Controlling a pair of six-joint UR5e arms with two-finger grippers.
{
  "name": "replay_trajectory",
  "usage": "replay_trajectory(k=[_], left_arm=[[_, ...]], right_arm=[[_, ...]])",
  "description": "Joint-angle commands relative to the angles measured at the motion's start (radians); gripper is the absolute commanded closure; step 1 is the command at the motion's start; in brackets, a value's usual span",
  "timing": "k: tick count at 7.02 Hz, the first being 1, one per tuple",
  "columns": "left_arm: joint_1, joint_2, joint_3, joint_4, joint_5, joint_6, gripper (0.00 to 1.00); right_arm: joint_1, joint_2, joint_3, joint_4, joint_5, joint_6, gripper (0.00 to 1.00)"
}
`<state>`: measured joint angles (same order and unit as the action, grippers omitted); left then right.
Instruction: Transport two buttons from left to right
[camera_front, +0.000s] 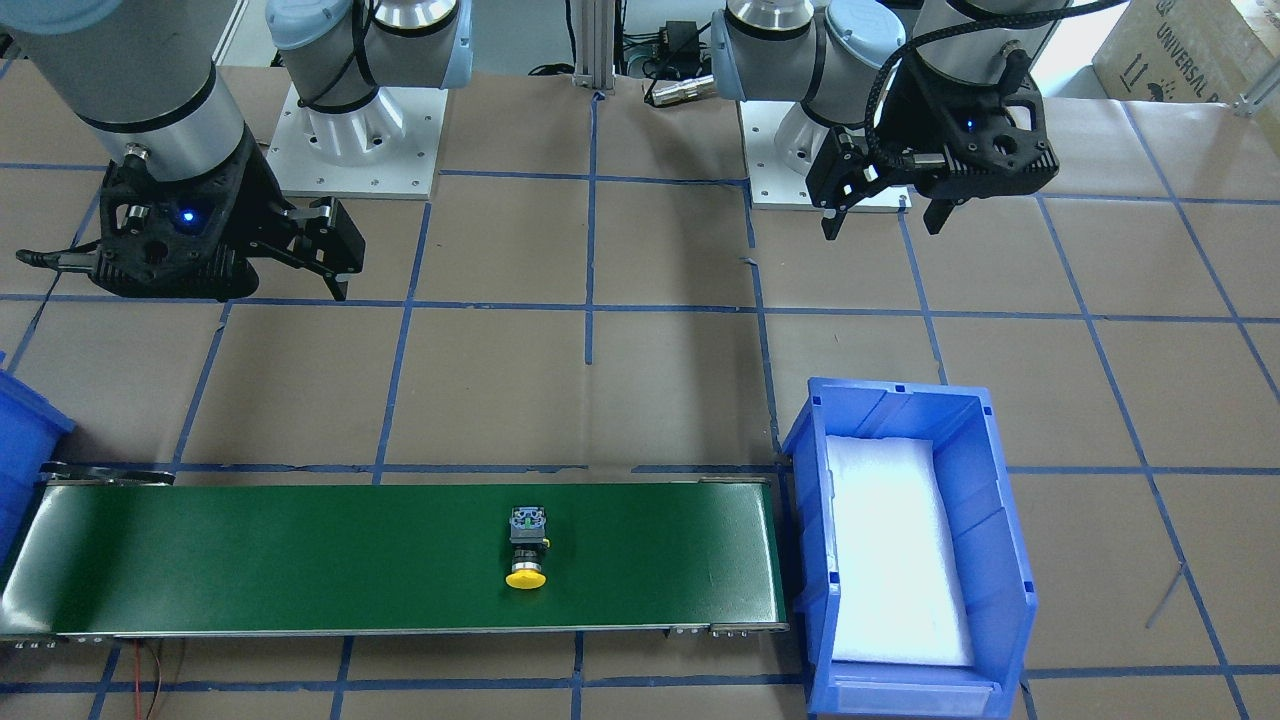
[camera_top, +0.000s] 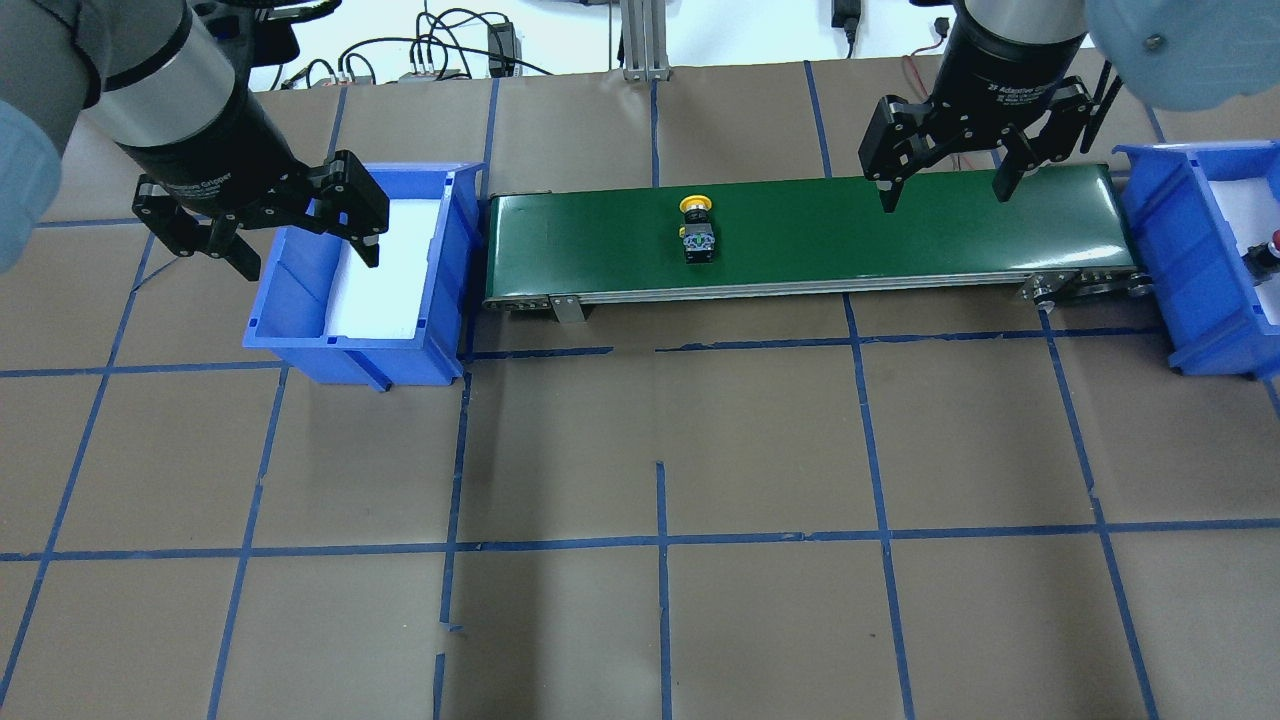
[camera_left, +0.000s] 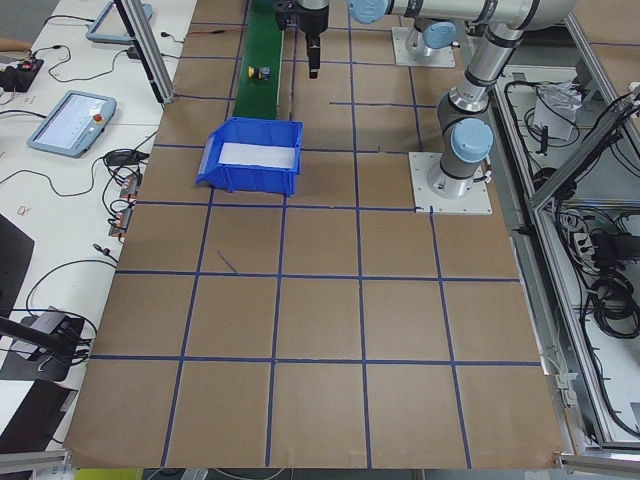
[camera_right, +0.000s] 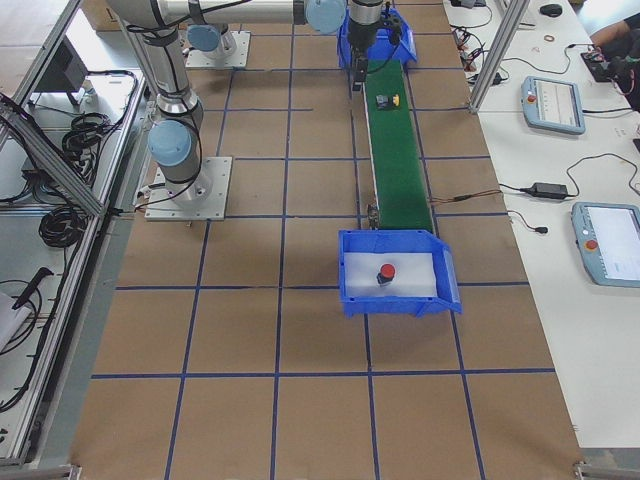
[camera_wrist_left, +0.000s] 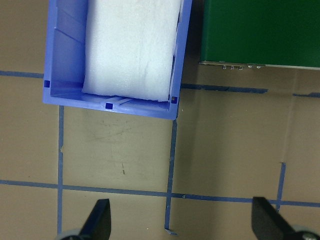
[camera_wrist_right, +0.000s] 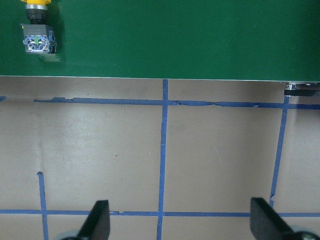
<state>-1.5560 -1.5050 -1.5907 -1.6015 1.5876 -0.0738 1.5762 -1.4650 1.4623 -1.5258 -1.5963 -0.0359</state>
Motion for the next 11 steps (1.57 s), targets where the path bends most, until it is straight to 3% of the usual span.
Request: replay_trajectory(k=[1, 7, 11], left_arm=[[0.001, 0.000, 0.000, 0.000, 0.002, 0.000, 0.00], [-0.003, 0.000, 0.000, -0.001, -0.001, -0.003, 0.00], [-0.001, 0.000, 0.000, -0.008, -0.005, -0.021, 0.00]], right_arm=[[-0.002, 0.000, 0.004, 0.001, 0.007, -0.002, 0.00], [0.039, 0.098, 0.000, -0.146, 0.003, 0.036, 0.00], [0.025, 0.074, 0.012, -0.137, 0.013, 0.028, 0.00]])
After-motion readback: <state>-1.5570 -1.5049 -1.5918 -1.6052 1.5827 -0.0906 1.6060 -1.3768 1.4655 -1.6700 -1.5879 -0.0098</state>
